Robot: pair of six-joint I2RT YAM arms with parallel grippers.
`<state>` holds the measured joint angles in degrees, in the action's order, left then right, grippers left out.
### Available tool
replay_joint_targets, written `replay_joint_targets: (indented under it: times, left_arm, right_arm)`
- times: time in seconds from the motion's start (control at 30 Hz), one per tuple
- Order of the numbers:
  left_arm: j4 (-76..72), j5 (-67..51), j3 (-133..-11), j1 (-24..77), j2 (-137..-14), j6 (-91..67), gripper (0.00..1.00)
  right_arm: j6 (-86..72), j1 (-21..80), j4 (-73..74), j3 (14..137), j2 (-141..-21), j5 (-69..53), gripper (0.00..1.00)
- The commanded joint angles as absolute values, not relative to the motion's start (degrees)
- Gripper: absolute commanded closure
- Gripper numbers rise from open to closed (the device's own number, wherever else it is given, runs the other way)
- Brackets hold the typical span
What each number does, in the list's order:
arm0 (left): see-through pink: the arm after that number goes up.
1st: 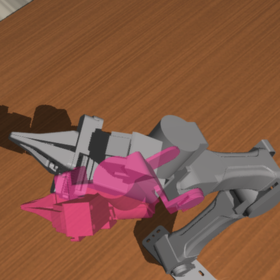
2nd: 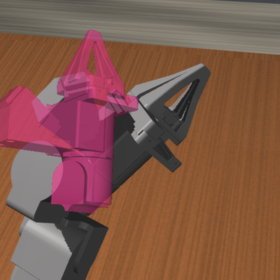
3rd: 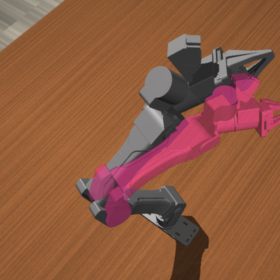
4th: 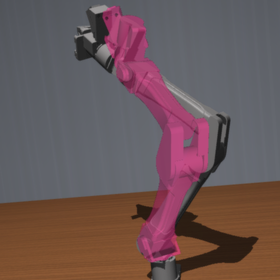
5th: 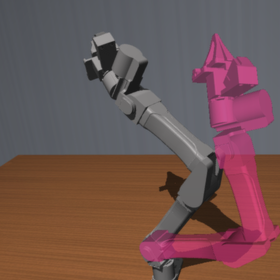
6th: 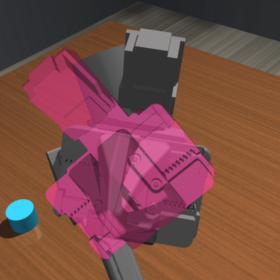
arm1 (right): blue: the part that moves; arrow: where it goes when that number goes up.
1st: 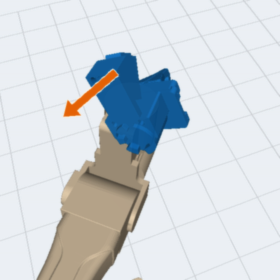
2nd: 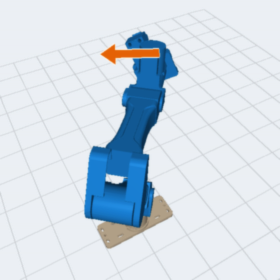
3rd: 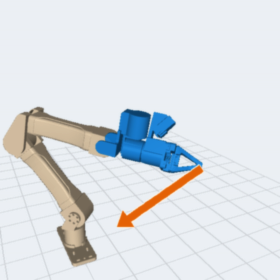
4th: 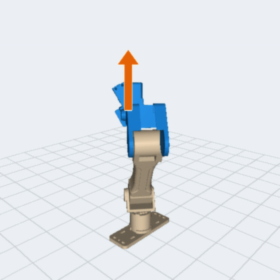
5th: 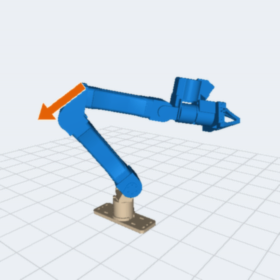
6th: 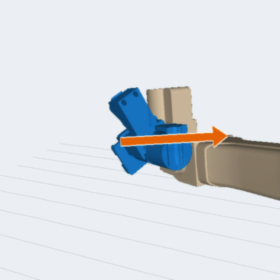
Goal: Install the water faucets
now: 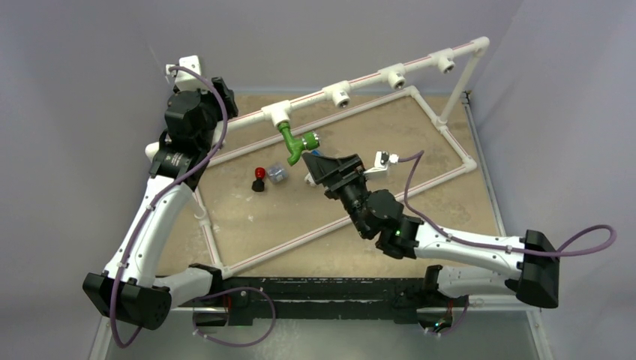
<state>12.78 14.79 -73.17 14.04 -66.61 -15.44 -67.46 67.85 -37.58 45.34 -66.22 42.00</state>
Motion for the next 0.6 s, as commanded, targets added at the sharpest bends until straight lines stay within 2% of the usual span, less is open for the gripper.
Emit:
replay_joint_targets:
  times: [0.0,0.57]
  left_arm:
    - [24.9,10.6,-71.4,16.1,-66.7,-15.6,0.44]
    - [25.5,10.4,-72.3,16.1,-66.5,-15.5,0.44]
  right_arm:
    - [-50.5,67.9,-39.5,44.0,-61.6,41.6,0.14]
    - [21.6,68.0,-27.9,53.0,-55.4,23.2,0.12]
